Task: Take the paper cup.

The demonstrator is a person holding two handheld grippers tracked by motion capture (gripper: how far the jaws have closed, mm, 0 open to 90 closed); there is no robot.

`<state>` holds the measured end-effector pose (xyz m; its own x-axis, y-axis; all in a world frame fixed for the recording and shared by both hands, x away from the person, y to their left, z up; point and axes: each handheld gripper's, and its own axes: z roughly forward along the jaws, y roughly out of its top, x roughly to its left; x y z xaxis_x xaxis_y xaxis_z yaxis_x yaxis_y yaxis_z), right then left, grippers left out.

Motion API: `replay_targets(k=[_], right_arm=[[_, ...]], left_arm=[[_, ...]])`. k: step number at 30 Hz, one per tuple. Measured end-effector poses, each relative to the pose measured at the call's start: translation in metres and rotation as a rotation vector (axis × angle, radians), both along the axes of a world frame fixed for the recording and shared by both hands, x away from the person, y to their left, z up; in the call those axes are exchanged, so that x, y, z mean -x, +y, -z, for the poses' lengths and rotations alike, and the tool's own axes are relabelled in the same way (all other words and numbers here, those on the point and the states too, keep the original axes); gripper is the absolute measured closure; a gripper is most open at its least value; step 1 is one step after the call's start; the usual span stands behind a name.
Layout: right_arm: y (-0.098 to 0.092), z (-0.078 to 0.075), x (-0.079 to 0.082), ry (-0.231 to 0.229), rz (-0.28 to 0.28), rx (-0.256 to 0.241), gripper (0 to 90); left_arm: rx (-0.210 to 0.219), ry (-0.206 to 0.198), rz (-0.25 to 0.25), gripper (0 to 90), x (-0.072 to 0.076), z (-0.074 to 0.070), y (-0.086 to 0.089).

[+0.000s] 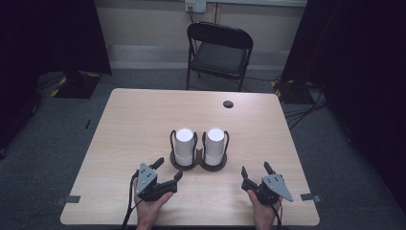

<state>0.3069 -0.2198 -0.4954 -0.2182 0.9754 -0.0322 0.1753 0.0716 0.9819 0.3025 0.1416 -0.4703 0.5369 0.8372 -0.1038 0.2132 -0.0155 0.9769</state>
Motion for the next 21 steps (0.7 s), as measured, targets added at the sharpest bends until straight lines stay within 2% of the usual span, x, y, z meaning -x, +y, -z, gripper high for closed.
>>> replay_targets(k=[6,13,16,18,21], right_arm=[[0.001,0.0,0.0,-0.005,0.008,0.003,18.1],[-0.001,0.0,0.001,-0.008,0.005,-0.007,18.7],[0.0,0.0,0.001,-0.01,0.004,-0.004,18.8],[0.0,0.0,0.001,-0.009,0.005,-0.004,18.8],[0.0,0.0,0.001,-0.007,0.003,-0.004,18.9]], left_arm=[[0.01,-0.009,0.035,21.0,0.001,-0.004,-0.005],[-0.007,-0.021,0.073,20.8,0.001,-0.011,-0.01],[-0.013,-0.026,0.107,20.6,-0.001,-0.014,-0.014],[-0.036,-0.036,0.124,20.4,-0.003,-0.019,-0.019],[-0.035,-0.041,0.135,20.6,-0.003,-0.022,-0.022]])
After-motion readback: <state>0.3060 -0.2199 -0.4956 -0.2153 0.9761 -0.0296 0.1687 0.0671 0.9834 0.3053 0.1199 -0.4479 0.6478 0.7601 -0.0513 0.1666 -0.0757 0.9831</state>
